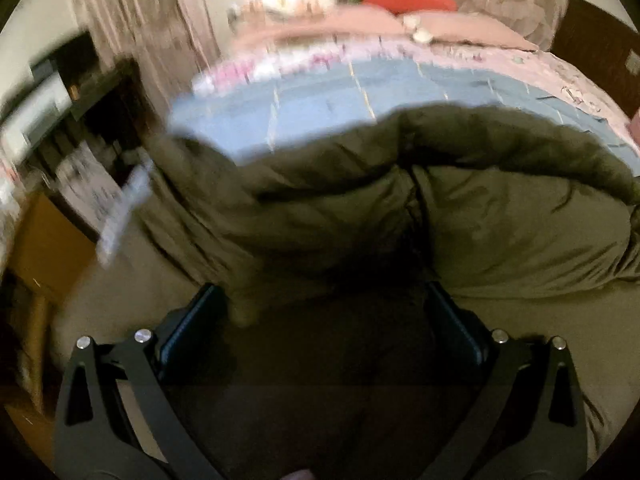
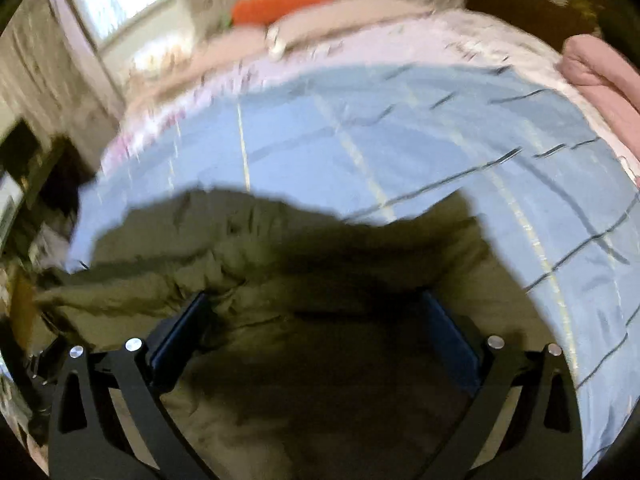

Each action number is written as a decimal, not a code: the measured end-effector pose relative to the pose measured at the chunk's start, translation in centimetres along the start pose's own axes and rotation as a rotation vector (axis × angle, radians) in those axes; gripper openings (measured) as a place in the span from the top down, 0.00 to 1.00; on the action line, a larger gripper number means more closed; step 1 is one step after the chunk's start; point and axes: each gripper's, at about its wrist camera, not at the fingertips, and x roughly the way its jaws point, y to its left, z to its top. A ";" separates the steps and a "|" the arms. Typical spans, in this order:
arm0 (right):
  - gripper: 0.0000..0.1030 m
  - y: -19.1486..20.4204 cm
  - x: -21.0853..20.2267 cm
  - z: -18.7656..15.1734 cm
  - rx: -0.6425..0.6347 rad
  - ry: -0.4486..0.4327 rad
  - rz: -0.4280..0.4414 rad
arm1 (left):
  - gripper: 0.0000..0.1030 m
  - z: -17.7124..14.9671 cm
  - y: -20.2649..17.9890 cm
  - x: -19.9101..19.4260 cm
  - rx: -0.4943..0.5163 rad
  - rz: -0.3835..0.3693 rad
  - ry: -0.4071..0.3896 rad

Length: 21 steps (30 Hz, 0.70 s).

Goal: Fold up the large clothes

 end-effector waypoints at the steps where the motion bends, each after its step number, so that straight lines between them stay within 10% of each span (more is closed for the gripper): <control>1: 0.01 -0.7 -1.3 -0.3 0.000 -0.021 -0.002 | 0.02 0.3 0.5 -1.0 0.013 0.015 -0.032; 6: 0.01 -3.0 -2.4 -2.8 -0.028 -0.012 -0.067 | 0.02 0.4 5.9 -1.9 -0.076 0.096 -0.048; 10: 0.01 -4.8 1.9 -5.1 -0.065 0.096 -0.148 | 0.02 -2.2 9.0 2.0 -0.100 0.108 0.084; 16: 0.01 -5.9 3.9 -6.1 -0.066 0.134 -0.082 | 0.02 -3.8 10.1 4.4 -0.149 -0.005 0.142; 21: 0.01 -6.6 -3.0 -3.7 0.006 0.063 0.027 | 0.02 -2.8 10.7 1.5 -0.147 0.010 0.119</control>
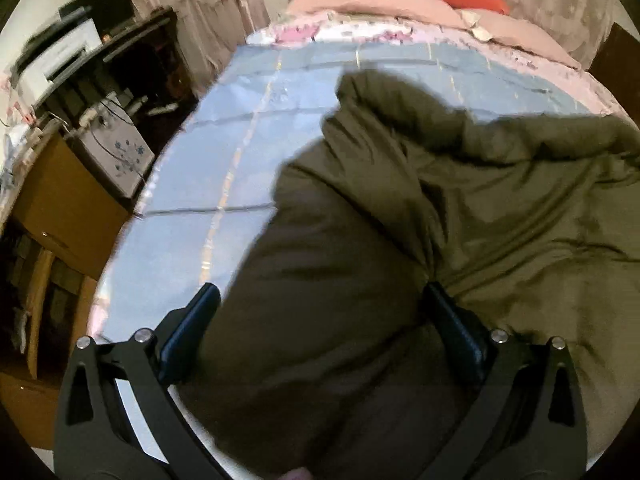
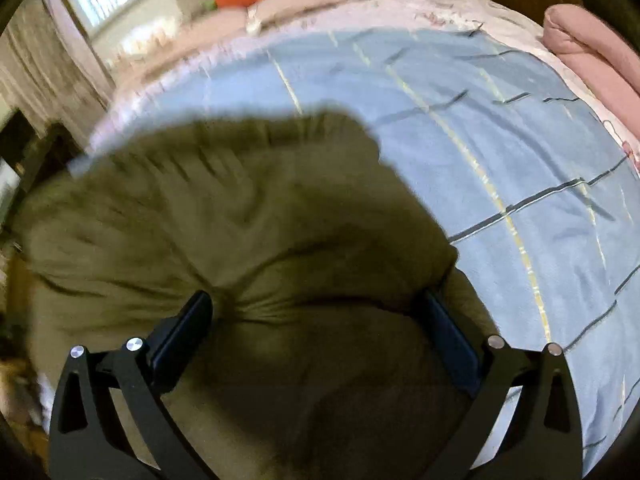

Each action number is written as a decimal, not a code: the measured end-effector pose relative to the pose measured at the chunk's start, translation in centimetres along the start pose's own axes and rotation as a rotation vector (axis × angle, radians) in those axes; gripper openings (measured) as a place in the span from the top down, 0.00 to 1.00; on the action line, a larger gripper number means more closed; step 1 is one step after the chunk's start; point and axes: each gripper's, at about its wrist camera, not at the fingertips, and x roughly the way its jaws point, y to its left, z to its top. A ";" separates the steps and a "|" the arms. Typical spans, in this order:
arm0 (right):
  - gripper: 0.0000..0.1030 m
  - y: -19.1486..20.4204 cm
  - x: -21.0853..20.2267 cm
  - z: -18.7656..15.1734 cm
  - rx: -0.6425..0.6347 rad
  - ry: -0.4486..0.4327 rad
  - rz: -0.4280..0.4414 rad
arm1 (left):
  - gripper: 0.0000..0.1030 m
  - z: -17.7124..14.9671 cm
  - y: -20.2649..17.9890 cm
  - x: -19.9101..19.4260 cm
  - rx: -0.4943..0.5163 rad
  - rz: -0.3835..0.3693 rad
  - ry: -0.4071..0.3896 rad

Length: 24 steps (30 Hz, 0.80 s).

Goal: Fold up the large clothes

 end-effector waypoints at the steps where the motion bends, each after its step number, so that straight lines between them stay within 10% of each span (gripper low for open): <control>1: 0.01 0.3 -1.8 0.4 -0.008 -0.033 0.012 | 0.02 0.5 0.3 -1.9 0.000 0.000 -0.030; 8: 0.01 2.7 -17.1 0.5 -0.041 -0.289 0.002 | 0.02 1.6 1.0 -19.8 -0.029 -0.081 -0.302; 14: 0.01 5.4 -25.0 -4.2 -0.121 -0.336 -0.005 | 0.02 -6.2 -2.0 -35.0 0.016 -0.169 -0.520; 24: 0.01 6.6 -25.2 -14.5 -0.277 -0.318 -0.097 | 0.02 -18.4 -7.9 -37.4 0.126 -0.038 -0.521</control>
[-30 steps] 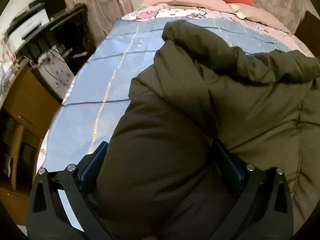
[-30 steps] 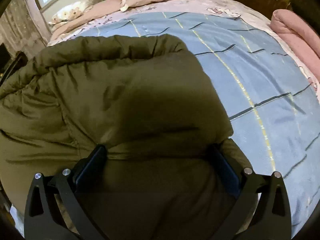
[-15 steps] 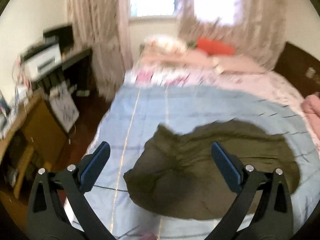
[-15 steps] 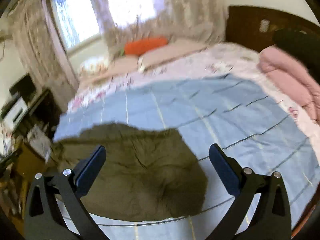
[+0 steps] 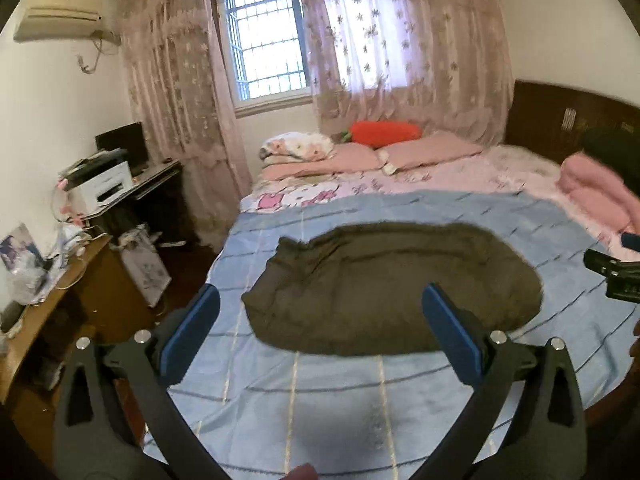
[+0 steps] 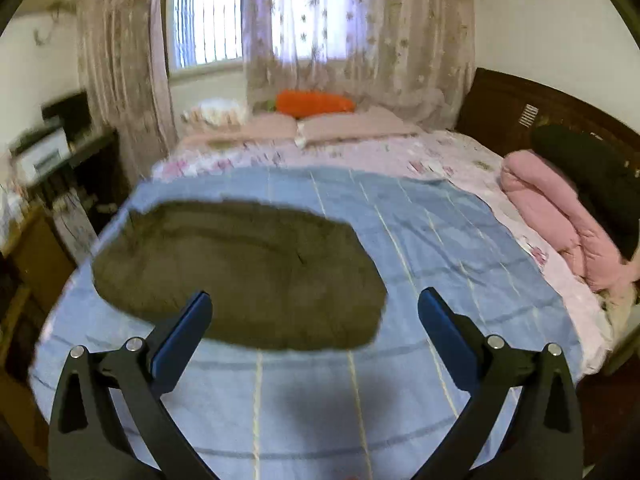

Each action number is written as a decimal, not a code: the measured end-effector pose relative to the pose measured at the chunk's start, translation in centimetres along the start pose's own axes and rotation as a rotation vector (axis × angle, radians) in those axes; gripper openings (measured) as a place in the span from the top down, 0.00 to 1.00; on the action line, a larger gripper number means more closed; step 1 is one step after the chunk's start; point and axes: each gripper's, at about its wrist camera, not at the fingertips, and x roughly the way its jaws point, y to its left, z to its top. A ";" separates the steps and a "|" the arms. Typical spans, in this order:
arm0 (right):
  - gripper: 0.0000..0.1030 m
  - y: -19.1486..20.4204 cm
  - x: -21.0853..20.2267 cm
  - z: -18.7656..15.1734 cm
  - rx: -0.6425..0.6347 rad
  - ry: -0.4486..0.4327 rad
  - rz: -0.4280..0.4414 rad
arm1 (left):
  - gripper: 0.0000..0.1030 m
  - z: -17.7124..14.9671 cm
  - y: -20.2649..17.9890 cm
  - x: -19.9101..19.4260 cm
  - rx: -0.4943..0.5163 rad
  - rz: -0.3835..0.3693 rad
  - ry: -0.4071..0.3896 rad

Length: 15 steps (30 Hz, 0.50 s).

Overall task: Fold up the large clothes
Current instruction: 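Open both tools and withdraw them from the folded jacket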

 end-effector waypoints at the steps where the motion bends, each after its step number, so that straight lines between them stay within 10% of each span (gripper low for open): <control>1: 0.01 0.3 0.0 -0.6 0.004 0.005 0.007 | 0.02 -0.6 -0.6 0.1 0.011 0.005 0.002; 15: 0.01 2.3 -0.7 -2.1 -0.044 -0.043 0.030 | 0.02 -2.5 -0.1 3.5 -0.246 -0.058 0.137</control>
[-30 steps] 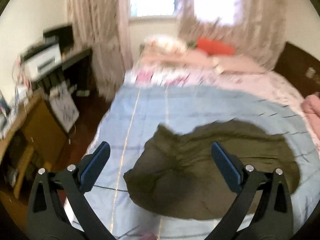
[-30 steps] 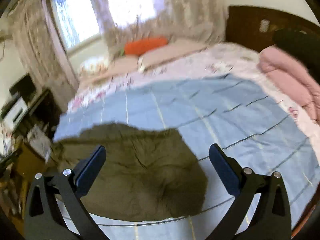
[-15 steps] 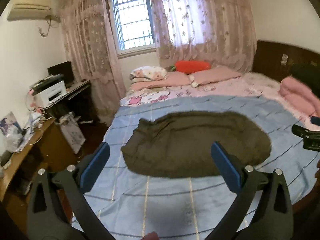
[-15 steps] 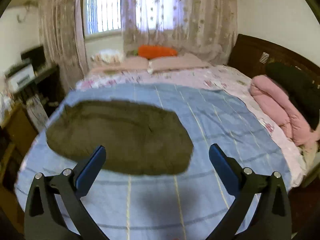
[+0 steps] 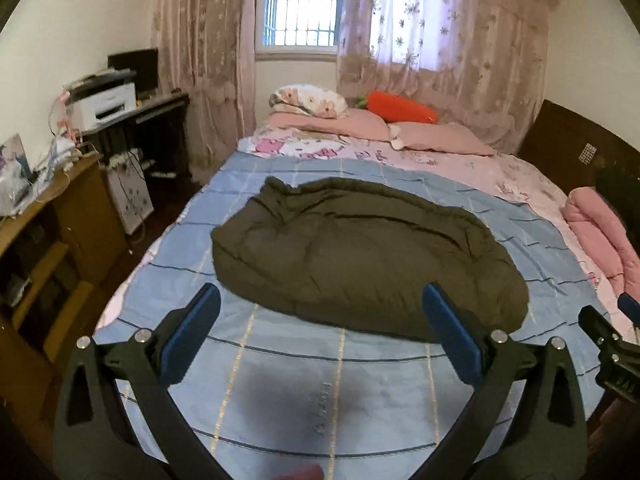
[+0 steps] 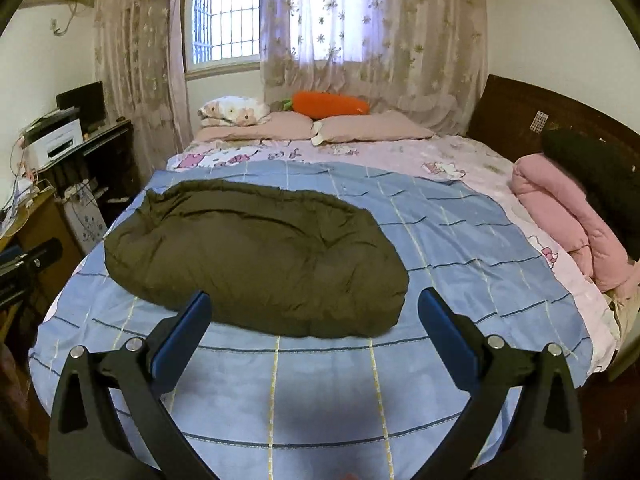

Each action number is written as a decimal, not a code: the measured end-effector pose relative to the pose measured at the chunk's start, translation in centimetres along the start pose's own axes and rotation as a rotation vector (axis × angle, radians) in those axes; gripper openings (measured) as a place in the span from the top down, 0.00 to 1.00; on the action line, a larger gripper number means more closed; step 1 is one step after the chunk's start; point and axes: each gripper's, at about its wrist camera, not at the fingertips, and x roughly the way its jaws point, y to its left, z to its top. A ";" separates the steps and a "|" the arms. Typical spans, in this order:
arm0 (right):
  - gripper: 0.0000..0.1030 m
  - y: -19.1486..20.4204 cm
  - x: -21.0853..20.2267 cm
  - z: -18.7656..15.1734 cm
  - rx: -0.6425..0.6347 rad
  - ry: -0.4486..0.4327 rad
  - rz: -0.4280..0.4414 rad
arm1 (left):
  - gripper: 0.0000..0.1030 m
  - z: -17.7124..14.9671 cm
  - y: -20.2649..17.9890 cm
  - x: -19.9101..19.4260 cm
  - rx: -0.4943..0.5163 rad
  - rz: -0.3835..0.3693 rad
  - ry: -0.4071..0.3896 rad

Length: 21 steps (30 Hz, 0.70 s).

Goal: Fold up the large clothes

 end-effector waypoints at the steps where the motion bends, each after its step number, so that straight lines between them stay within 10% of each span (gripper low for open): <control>1: 0.01 -0.1 0.0 -0.1 0.003 0.003 0.000 | 0.02 -0.1 -0.1 -0.1 0.001 -0.003 -0.001; 21: 0.01 -0.8 0.1 -0.4 0.023 0.019 0.003 | 0.02 -0.3 -1.9 -0.2 0.111 0.019 -0.017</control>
